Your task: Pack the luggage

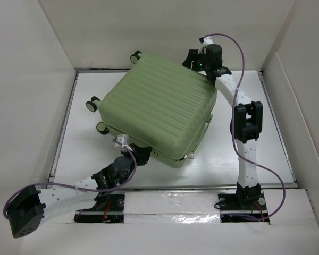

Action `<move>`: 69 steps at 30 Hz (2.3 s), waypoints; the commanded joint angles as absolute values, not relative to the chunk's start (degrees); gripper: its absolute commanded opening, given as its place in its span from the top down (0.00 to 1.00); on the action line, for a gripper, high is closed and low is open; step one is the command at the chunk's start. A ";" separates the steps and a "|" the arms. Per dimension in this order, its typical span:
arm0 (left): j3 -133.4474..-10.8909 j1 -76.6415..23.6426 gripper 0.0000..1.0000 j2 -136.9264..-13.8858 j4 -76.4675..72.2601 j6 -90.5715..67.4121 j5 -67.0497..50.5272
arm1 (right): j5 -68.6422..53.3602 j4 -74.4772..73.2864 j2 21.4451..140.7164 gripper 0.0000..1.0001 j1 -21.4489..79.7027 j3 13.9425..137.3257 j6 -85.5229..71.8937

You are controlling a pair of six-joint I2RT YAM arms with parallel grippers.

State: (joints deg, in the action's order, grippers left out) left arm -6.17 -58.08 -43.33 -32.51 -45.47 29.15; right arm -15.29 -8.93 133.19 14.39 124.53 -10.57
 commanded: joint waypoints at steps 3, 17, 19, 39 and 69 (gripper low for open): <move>-11.86 -58.01 0.89 -46.49 -34.63 -43.60 25.66 | -27.07 -1.85 112.89 0.19 18.99 118.22 -15.82; -13.71 -58.54 0.86 -39.56 -28.83 -42.37 30.05 | -12.68 14.32 51.50 1.00 26.35 45.82 -5.00; -15.89 -58.54 0.74 -37.80 -24.46 -41.14 32.77 | -11.51 12.07 39.72 1.00 28.82 33.73 -6.93; -20.57 -54.32 0.85 -35.51 -12.74 -34.38 11.27 | -22.23 -2.46 37.62 0.39 33.40 23.20 -10.55; -23.55 -59.15 0.97 -61.34 -35.24 -26.46 -6.59 | -28.30 1.94 45.88 0.74 32.17 24.08 -10.02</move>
